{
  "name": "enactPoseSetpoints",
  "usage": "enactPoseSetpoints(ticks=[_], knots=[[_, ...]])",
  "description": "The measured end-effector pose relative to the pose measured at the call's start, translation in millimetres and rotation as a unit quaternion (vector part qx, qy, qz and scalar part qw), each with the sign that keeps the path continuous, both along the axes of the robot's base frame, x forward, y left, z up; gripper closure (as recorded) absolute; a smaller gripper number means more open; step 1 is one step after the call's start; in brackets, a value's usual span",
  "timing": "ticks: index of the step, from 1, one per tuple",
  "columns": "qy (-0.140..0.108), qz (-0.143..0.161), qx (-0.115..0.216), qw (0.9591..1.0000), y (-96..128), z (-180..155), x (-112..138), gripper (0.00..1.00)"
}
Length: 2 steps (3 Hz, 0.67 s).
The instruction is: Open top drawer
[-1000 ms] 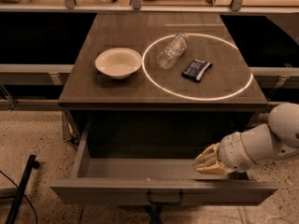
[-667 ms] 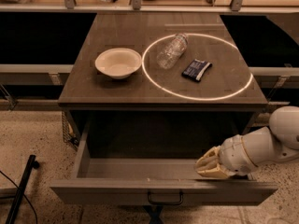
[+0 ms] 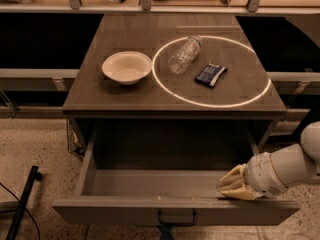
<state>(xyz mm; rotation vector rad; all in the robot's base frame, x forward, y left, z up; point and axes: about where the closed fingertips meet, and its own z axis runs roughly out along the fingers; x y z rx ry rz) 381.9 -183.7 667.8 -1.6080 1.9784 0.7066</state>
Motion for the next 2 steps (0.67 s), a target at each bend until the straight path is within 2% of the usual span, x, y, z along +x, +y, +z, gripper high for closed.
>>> enactPoseSetpoints(ticks=[2], knots=[[-0.007, -0.001, -0.001, 1.0000, -0.3, 4.0, 4.6, 1.00]])
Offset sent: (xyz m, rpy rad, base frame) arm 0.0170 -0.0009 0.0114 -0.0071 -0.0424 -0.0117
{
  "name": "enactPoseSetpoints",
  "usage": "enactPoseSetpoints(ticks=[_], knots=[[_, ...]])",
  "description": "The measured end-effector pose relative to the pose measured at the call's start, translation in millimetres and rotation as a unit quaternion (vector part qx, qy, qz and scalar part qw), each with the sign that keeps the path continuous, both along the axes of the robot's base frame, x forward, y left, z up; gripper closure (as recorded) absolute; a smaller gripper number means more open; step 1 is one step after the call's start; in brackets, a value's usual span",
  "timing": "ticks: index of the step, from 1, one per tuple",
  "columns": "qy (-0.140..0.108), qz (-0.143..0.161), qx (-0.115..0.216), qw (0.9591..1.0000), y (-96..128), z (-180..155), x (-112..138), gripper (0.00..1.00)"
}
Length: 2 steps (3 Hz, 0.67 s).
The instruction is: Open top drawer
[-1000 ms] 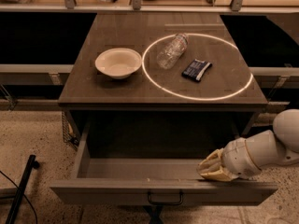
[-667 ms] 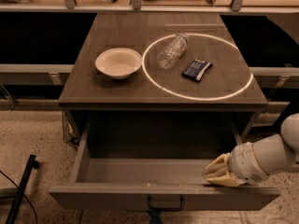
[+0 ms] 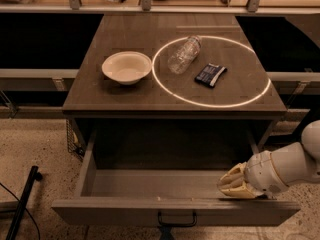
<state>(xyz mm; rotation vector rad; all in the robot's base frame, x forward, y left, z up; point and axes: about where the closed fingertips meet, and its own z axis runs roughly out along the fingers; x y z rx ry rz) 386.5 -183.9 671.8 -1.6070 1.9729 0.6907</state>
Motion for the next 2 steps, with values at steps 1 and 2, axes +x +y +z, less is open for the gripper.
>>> enactPoseSetpoints(ticks=[1, 2], knots=[[-0.017, -0.005, -0.003, 0.9998, -2.0, 11.0, 12.0, 1.00], [-0.033, -0.009, -0.005, 0.9994, -3.6, 24.3, 23.8, 1.00]])
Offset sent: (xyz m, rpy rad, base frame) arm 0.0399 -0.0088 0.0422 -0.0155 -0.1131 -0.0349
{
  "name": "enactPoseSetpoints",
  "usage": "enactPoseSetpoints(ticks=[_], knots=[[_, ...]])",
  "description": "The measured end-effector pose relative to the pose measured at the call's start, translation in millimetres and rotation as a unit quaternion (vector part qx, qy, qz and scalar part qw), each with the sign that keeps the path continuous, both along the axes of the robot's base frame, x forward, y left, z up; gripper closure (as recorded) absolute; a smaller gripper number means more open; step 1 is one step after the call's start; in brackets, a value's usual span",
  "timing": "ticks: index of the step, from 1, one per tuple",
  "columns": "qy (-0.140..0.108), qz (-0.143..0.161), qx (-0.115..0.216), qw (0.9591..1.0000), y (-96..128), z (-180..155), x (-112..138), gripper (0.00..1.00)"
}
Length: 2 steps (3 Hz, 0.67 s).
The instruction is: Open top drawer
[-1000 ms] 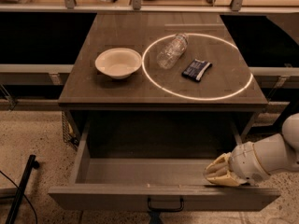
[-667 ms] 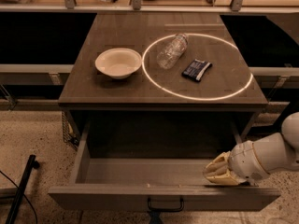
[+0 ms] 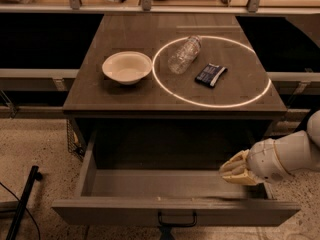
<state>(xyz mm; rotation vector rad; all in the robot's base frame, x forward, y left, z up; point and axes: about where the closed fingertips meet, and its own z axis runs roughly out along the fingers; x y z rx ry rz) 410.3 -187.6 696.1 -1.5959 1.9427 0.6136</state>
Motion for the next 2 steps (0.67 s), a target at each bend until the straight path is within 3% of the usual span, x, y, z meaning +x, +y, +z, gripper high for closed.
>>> enactPoseSetpoints(ticks=[2], knots=[[-0.024, -0.016, -0.016, 0.9995, -14.5, 26.3, 17.2, 1.00]])
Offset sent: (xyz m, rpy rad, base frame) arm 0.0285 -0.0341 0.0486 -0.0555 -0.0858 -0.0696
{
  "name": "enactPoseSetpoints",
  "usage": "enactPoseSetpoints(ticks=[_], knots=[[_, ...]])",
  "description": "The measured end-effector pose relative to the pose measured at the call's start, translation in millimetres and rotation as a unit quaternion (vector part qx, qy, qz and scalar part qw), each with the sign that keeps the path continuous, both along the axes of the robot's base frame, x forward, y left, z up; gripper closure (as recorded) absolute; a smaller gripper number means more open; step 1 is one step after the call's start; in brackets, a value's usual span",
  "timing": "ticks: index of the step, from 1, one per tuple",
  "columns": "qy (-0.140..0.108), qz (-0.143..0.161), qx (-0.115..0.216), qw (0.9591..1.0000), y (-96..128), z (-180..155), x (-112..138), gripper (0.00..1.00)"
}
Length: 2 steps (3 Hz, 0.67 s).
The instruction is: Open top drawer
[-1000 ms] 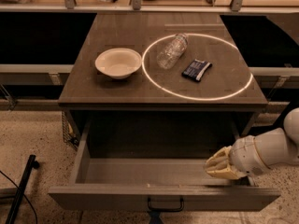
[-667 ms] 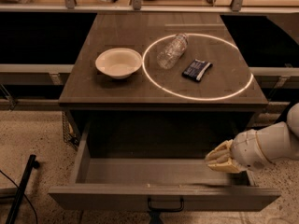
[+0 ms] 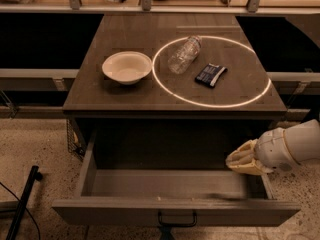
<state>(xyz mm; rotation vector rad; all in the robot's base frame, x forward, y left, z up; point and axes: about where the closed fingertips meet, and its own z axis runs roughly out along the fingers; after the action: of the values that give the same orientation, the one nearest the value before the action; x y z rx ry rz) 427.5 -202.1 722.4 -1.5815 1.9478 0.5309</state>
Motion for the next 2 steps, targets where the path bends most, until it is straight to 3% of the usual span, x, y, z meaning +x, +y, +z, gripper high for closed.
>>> enactPoseSetpoints(ticks=[2], knots=[[-0.042, -0.014, -0.001, 0.9990, -31.9, 54.9, 11.2, 1.00]])
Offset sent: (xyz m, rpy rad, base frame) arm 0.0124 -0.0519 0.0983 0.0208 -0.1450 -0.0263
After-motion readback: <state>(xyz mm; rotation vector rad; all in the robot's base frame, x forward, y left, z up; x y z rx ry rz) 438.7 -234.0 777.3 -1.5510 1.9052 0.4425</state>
